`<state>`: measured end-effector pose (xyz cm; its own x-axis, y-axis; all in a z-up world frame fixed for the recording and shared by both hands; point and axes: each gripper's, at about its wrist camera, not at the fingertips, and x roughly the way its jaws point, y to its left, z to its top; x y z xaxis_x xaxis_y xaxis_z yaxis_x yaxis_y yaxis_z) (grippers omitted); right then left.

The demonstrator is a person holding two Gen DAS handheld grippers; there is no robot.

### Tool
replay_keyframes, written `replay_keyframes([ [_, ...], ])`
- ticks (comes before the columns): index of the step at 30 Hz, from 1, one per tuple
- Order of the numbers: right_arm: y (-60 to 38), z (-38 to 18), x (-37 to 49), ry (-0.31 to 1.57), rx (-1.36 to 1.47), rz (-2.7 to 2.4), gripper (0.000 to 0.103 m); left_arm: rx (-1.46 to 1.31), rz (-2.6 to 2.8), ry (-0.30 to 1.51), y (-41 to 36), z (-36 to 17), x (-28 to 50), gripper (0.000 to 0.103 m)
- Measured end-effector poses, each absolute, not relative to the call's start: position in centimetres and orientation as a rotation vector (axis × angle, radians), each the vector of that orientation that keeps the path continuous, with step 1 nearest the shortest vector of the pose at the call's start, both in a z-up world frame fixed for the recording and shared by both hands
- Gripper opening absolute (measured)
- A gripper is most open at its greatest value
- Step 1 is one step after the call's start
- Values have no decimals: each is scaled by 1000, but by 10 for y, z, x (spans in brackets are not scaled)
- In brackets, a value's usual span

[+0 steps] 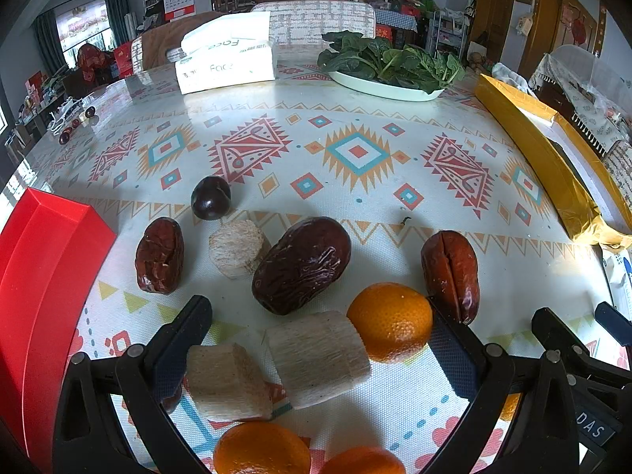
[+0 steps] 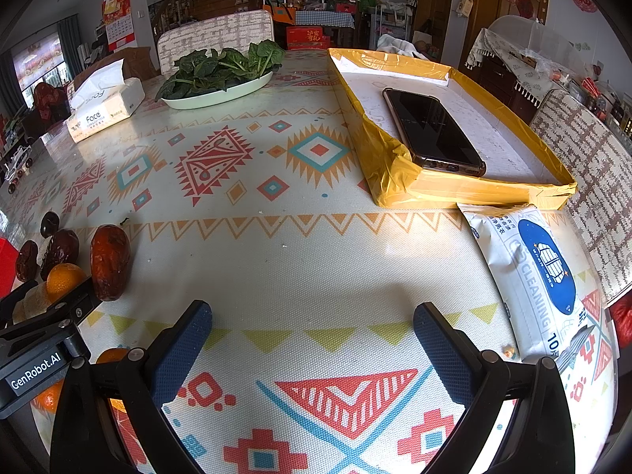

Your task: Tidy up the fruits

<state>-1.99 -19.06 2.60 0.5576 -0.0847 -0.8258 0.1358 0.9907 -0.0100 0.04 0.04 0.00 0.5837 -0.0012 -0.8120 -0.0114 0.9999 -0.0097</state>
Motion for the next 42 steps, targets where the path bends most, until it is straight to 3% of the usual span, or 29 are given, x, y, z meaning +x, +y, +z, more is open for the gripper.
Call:
replay_keyframes([
  [42,-190,26,-20,971,61,-127,103,-7,-2,948,-4,-2,1,103],
])
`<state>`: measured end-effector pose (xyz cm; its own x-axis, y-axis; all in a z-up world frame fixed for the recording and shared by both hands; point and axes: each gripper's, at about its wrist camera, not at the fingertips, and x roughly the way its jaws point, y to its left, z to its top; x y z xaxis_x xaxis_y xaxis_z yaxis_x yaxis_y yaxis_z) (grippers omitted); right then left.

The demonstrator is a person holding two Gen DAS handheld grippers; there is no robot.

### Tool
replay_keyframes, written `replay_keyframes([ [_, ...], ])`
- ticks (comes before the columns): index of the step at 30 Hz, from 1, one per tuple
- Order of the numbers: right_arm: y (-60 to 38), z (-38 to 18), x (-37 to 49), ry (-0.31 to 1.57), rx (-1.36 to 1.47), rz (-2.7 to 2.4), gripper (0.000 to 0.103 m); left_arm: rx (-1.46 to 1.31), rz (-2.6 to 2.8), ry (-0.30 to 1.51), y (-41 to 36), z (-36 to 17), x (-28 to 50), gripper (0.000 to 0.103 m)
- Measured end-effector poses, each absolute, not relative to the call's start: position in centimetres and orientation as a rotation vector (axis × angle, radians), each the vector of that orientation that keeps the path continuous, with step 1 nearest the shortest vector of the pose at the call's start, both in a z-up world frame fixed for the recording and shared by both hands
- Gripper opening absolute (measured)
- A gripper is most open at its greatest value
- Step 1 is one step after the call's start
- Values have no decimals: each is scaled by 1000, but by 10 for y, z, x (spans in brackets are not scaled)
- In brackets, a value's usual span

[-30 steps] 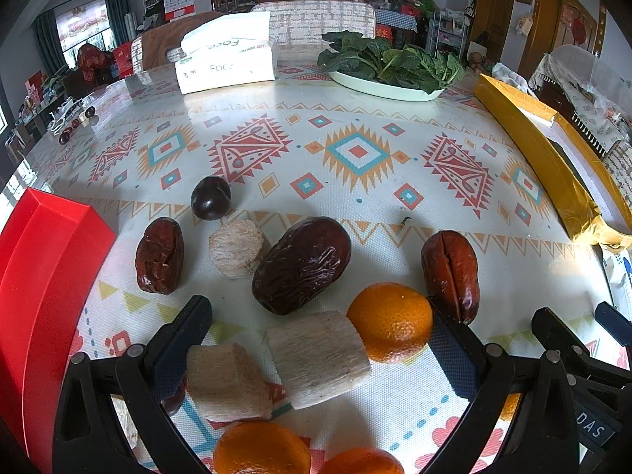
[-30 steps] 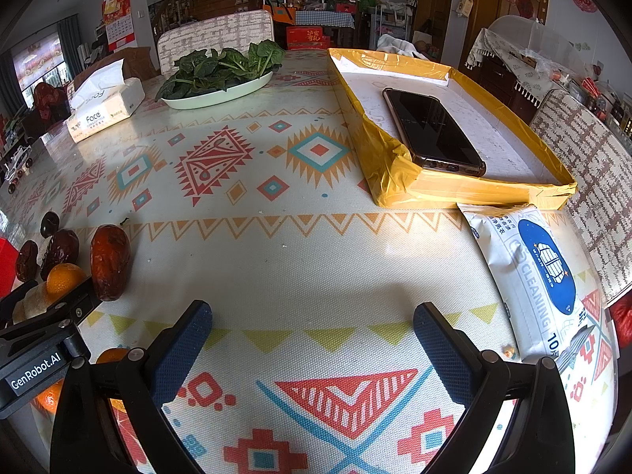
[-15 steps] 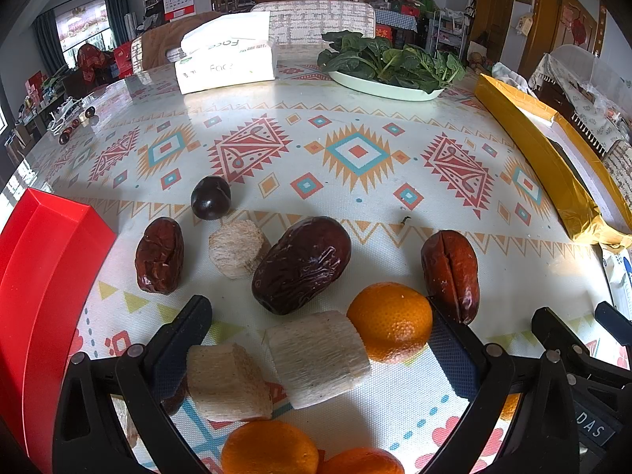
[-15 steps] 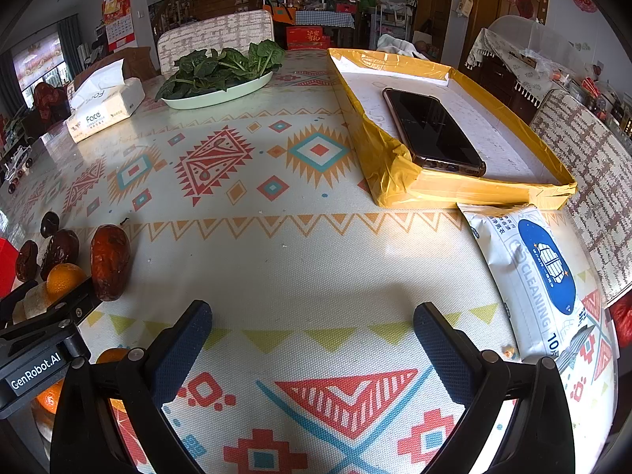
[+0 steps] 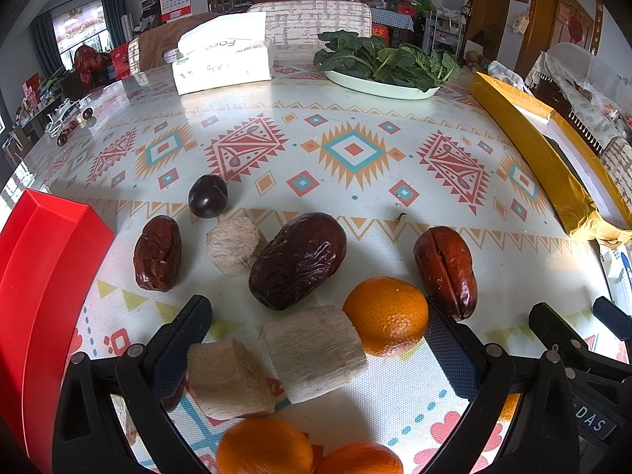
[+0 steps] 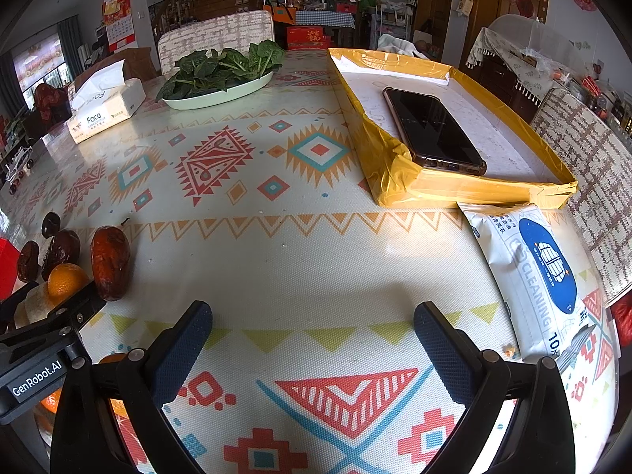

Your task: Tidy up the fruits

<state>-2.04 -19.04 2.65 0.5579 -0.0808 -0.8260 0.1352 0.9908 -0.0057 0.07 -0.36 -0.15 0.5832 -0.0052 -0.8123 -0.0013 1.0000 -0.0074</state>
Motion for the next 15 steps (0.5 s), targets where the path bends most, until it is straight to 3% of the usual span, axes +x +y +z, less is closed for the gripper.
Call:
replay_keyframes([
  [11,-193,27,-18,1014,52,-90,103,40,-105,1008,-3,1,-17,103],
  [12,-192,27,-18,1015,49,-86,103,23,-121,1005,0,3,-20,101],
  [14,-191,28,-21,1016,42,-82,103,-23,-150,975,10,13,-28,82],
  [15,-189,27,-21,1015,42,-83,103,-49,-177,951,16,21,-35,80],
])
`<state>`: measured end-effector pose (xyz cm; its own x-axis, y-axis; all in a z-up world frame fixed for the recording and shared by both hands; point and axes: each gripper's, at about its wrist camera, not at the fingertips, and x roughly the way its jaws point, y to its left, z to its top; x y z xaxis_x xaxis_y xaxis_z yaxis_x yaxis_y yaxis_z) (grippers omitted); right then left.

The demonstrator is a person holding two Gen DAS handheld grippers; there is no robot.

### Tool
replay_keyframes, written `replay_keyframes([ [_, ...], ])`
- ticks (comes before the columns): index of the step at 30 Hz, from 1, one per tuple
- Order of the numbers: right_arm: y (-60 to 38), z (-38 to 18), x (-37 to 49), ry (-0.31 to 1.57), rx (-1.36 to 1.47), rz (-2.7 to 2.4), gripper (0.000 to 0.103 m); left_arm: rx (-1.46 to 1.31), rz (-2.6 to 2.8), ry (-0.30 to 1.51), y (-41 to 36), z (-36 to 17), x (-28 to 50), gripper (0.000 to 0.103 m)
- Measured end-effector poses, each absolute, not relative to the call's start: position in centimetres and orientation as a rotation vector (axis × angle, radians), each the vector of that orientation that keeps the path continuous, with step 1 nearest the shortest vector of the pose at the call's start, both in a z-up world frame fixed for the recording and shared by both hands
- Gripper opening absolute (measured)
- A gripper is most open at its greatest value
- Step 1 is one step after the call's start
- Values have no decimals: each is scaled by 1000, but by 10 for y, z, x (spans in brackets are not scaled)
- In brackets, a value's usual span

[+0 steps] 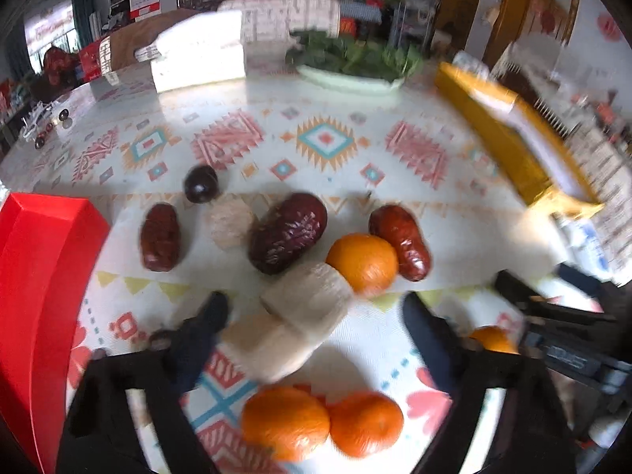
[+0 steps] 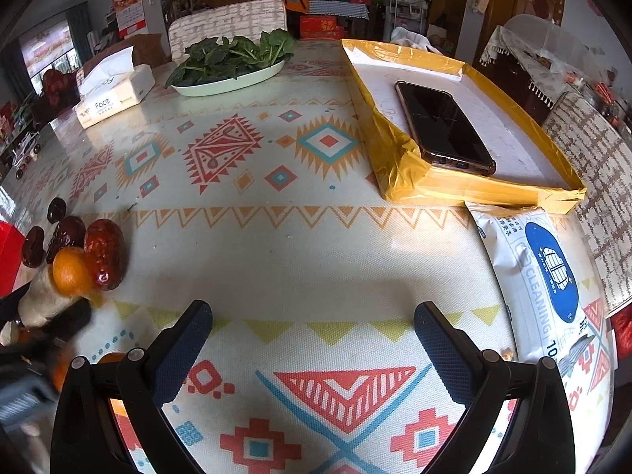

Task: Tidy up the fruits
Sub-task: 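Grasp an orange with the left tool while the right tool grasps another orange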

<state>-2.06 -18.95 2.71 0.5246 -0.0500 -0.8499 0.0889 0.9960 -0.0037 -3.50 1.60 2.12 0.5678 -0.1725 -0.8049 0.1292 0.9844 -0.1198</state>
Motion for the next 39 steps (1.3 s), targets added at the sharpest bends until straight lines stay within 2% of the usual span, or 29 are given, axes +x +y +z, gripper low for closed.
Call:
replay_keyframes([
  [6,-189,29,-23,1025,39,-75,103,-73,-189,634,66,93,-98,78],
  [7,-189,29,-25,1025,38,-72,103,-74,-180,581,76,102,-109,80],
  [8,-189,29,-27,1023,38,-68,103,-71,-164,524,88,111,-122,91],
  [9,-188,29,-29,1022,35,-64,103,-67,-146,488,101,117,-132,97],
  [10,-187,29,-32,1020,30,-54,103,-65,-129,472,113,120,-138,103],
  [14,-183,29,-37,1029,20,-38,103,-79,-48,491,151,117,-149,103],
  [19,-183,29,-37,1038,6,-24,103,-105,-68,555,178,90,-155,102],
  [21,-182,29,-38,1036,2,-28,103,-121,-97,587,182,81,-155,91],
  [23,-182,29,-37,1040,5,-31,103,-143,-144,619,182,74,-151,74],
  [26,-183,30,-36,1046,12,-26,101,-162,-201,651,176,66,-144,67],
  [28,-187,35,-40,1027,50,-19,90,-149,-220,651,168,66,-148,67],
  [35,-171,61,-63,943,196,221,89,-109,-403,712,118,55,-141,67],
  [36,-165,61,-63,950,192,245,85,-99,-421,722,110,52,-140,65],
  [38,-151,56,-63,967,168,283,78,-63,-465,746,90,47,-137,44],
  [39,-146,55,-62,971,158,292,74,-53,-475,754,85,46,-135,41],
])
